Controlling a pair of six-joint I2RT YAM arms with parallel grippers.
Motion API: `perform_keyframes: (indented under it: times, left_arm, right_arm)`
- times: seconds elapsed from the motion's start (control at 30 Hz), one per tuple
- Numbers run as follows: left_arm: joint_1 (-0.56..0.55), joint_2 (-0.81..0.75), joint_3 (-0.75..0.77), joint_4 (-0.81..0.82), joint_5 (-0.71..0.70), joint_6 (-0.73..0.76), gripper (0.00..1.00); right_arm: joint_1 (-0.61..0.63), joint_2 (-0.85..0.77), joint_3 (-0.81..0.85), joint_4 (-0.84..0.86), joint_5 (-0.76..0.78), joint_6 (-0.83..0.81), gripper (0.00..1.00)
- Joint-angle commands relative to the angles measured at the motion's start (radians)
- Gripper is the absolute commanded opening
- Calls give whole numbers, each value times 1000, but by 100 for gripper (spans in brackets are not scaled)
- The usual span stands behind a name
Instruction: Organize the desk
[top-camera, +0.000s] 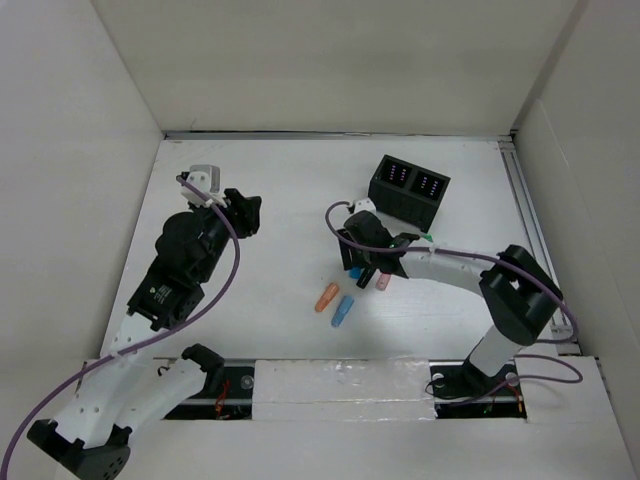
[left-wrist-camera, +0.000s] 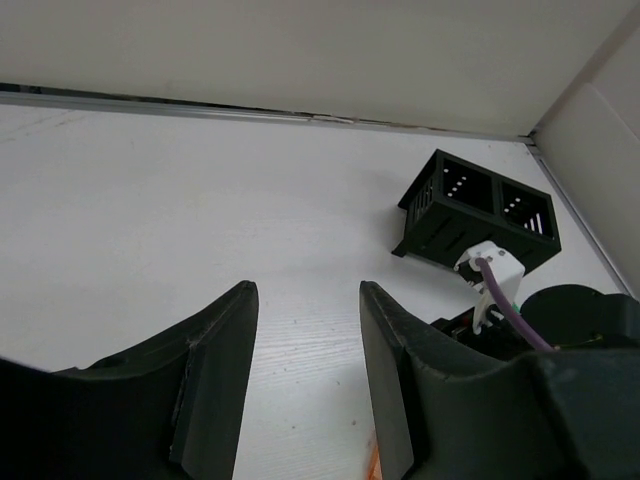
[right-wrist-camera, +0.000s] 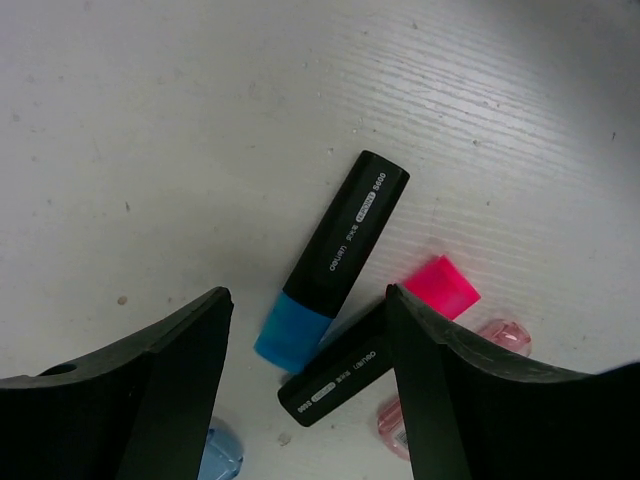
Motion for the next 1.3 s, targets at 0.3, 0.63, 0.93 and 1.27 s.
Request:
perform_keyframes:
  times: [0.3, 0.63, 0.93, 1.27]
  left_arm:
    - [5, -16, -8, 51, 43, 8, 42]
    - [5, -25, -8, 54, 46, 5, 42]
    - [5, -20, -13, 60, 54, 8, 42]
    - [5, -17, -14, 57, 41, 12, 42]
  right_arm:
    - [-45, 158, 100, 97, 12, 19, 59]
    - [-54, 221, 110, 141, 7, 30, 49]
    - [-45, 233, 147, 189, 3, 34, 32]
    - [-69, 101, 202, 332, -46, 4, 28]
